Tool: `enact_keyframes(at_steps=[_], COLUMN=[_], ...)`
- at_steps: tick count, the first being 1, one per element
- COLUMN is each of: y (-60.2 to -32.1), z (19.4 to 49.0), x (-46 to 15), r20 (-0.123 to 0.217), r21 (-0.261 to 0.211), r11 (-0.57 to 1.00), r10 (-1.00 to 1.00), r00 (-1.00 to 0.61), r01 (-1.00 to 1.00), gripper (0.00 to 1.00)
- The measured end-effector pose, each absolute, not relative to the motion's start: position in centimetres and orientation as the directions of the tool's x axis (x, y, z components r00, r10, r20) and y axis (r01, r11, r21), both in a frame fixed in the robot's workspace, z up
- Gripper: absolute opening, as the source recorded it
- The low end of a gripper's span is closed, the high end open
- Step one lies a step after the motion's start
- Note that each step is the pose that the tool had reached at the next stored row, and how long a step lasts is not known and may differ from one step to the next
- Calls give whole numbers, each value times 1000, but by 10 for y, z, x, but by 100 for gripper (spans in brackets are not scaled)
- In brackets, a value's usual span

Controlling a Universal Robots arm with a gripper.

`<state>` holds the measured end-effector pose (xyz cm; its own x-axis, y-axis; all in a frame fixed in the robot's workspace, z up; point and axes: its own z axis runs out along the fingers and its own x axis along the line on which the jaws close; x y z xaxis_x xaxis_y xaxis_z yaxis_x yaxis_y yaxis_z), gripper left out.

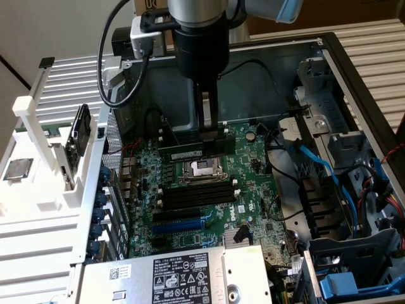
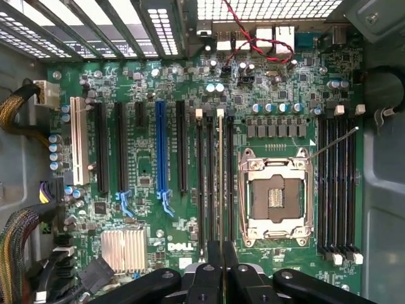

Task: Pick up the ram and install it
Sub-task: 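Insert the ram into the slot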

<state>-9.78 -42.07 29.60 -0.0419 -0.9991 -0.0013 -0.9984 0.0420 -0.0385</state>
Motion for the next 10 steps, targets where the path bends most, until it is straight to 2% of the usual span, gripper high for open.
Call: enact_keyframes(at_steps=[10], y=[-424], z=[286], x=[-98], r20=[-2], r21=[-38], r11=[42], r10=[-999], r00=[-42], r01=[-998], gripper=[12])
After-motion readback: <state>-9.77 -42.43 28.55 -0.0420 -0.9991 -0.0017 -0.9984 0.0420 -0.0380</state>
